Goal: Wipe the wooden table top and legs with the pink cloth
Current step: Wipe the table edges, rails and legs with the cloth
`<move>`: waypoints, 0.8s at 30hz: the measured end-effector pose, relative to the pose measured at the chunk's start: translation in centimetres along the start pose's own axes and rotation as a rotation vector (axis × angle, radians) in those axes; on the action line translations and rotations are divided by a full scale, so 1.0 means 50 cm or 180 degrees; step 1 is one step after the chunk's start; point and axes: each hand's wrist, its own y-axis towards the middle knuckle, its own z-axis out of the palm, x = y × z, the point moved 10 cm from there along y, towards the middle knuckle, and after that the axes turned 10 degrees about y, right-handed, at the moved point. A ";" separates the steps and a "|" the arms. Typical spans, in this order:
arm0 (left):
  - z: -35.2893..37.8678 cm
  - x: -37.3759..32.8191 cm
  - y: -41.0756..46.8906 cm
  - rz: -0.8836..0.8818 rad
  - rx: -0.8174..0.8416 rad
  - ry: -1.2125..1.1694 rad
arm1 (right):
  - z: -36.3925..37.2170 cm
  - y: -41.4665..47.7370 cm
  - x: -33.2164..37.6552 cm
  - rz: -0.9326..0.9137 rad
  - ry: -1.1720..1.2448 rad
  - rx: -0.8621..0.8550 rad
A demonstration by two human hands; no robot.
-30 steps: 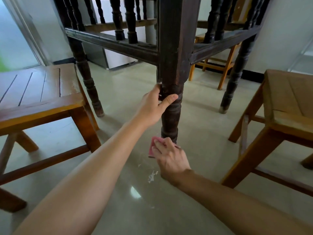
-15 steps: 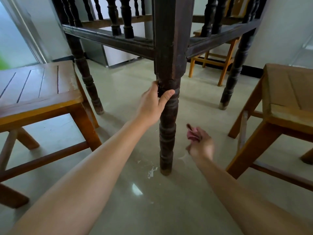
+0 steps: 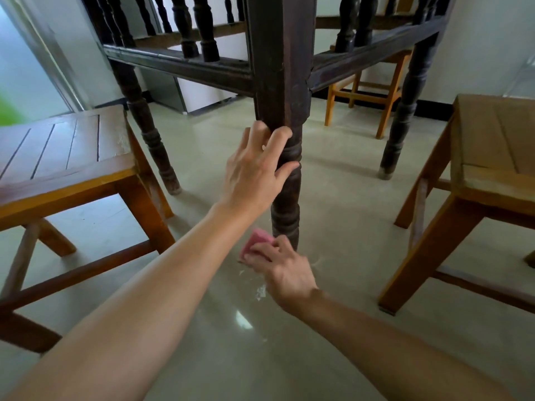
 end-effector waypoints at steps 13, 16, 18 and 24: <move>0.027 0.045 -0.007 -0.0201 -0.0074 -0.0715 | -0.006 -0.163 -0.273 0.2157 0.0010 0.1198; 0.040 0.052 -0.010 -0.0318 -0.0057 -0.0911 | -0.065 -0.135 -0.352 0.3425 0.1390 -0.0857; 0.038 0.050 -0.010 -0.0296 -0.0101 -0.0967 | -0.017 -0.104 -0.314 0.3870 0.2259 -0.1403; 0.040 0.054 -0.011 -0.0315 -0.0068 -0.1070 | 0.142 -0.202 -0.196 0.3860 0.1474 0.0069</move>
